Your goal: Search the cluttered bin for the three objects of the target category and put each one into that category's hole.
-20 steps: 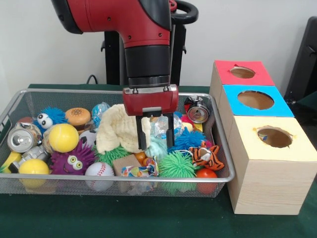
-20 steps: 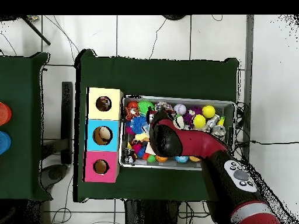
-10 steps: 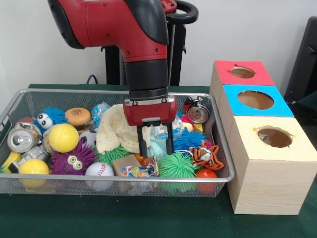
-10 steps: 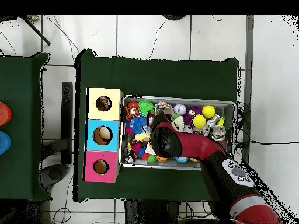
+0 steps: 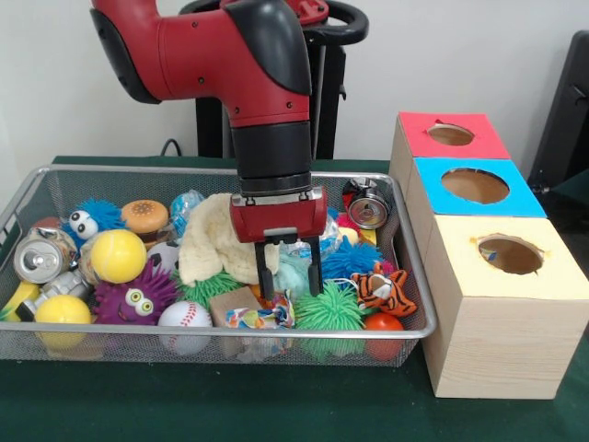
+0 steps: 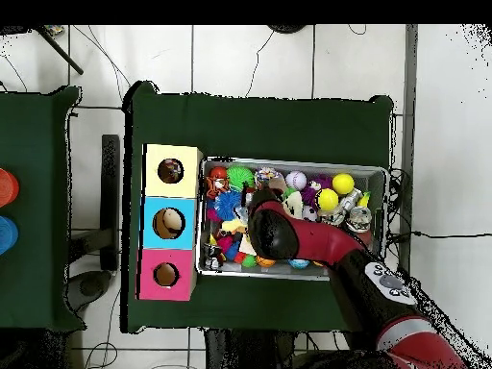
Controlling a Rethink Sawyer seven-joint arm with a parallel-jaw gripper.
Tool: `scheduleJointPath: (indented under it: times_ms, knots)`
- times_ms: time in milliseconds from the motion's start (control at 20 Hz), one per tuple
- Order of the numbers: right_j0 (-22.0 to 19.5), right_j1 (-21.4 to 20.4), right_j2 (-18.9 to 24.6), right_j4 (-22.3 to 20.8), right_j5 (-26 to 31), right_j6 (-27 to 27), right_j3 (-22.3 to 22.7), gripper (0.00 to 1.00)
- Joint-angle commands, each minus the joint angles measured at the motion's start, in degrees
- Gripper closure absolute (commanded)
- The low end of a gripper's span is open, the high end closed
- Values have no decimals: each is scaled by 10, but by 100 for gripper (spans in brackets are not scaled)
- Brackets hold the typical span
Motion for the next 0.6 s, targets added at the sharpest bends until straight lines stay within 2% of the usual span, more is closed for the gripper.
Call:
scheduleJointPath:
  times_ms: [50, 100, 250, 600]
  knots:
    - [-17, 14, 2, 30, -37, 131, -11, 0]
    - [-15, 11, -3, 31, -34, 128, -11, 0]
    - [30, -6, -85, 37, 17, 100, -25, 0]
    - [33, -8, -91, 37, 7, 103, -22, 0]
